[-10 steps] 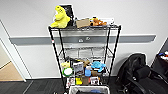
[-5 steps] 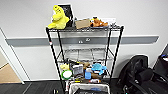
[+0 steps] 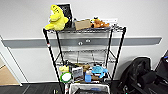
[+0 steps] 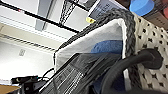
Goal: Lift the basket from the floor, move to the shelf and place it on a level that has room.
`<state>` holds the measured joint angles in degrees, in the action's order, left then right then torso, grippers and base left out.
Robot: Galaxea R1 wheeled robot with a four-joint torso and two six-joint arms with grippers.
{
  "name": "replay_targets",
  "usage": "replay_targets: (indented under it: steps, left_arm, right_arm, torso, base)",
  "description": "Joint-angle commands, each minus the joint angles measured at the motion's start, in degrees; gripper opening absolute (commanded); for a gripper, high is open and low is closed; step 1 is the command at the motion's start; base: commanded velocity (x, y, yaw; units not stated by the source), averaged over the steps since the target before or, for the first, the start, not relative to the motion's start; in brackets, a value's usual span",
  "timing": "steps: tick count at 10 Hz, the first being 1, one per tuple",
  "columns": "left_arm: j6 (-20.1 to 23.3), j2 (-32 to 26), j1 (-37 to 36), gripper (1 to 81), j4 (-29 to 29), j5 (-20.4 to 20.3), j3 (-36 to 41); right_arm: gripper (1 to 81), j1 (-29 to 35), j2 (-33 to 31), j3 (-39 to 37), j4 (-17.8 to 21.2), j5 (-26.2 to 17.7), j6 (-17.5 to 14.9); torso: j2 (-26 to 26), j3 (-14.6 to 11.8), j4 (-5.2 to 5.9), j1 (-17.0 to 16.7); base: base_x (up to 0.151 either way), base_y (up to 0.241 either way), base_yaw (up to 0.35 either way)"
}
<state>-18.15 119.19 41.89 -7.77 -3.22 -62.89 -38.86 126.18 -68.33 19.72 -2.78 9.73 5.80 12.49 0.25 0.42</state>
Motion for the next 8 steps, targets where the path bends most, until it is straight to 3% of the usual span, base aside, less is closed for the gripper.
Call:
replay_targets:
  steps: [1,8]
  left_arm:
    - [-0.31,-1.40,-7.91,1.0,-0.50,-1.26,4.09]
    - [-0.39,-2.46,-9.58,1.0,-0.58,-1.26,7.25]
  right_arm:
    - [1.0,7.87,-0.91,4.44,1.02,-0.38,-0.32]
    - [1.0,8.75,-1.87,6.64,1.02,-0.21,-0.15]
  torso:
    - [0.00,0.00,0.00,-0.02]
    - [0.00,0.00,0.00,0.00]
  base:
    - [0.118,0.000,0.000]
    - [0.118,0.000,0.000]
